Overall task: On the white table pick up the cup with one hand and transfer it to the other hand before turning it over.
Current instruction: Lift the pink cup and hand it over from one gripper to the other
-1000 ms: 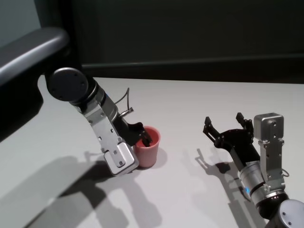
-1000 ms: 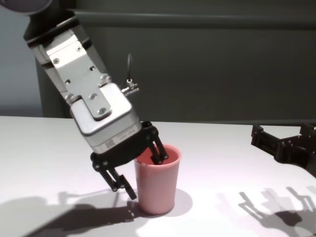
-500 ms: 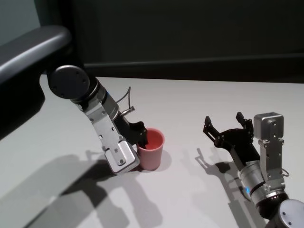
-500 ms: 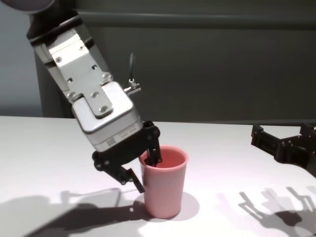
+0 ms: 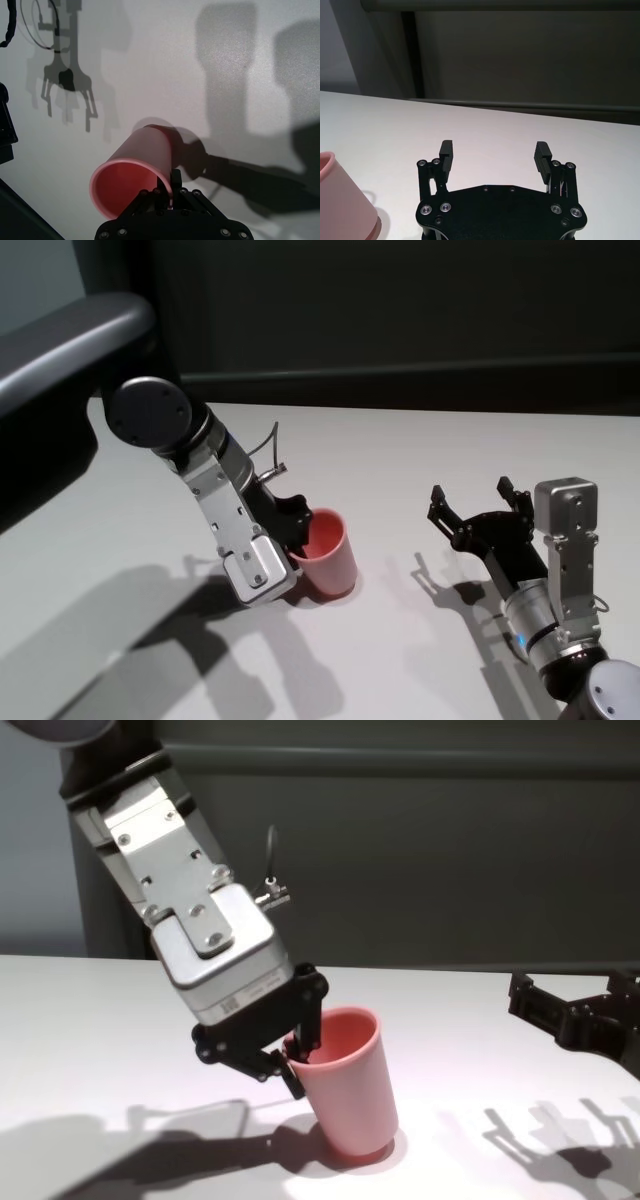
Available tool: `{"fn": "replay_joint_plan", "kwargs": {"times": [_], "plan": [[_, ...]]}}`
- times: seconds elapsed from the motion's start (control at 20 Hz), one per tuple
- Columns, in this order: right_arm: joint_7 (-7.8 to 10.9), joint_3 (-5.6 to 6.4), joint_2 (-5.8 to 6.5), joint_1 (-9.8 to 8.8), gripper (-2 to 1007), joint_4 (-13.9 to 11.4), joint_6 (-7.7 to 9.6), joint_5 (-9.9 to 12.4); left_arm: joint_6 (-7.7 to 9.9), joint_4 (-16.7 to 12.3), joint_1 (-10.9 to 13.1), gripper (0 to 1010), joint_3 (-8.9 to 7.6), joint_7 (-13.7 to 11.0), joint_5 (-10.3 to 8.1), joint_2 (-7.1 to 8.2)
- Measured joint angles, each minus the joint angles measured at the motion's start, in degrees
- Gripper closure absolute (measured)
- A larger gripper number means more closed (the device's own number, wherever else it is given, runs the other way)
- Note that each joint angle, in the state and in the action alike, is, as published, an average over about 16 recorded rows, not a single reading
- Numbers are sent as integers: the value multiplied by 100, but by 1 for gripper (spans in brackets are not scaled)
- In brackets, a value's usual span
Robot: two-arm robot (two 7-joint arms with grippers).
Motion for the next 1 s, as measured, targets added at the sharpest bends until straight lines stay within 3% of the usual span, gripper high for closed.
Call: {"fn": "replay_joint_plan", "kwargs": {"times": [0.6, 1.0], "plan": [[0, 0, 0, 0, 5, 0, 0, 0, 26, 21, -59, 961, 89, 100, -105, 46], [0, 0, 0, 0, 5, 0, 0, 0, 243, 34, -1, 961, -20, 252, -421, 215]]}}
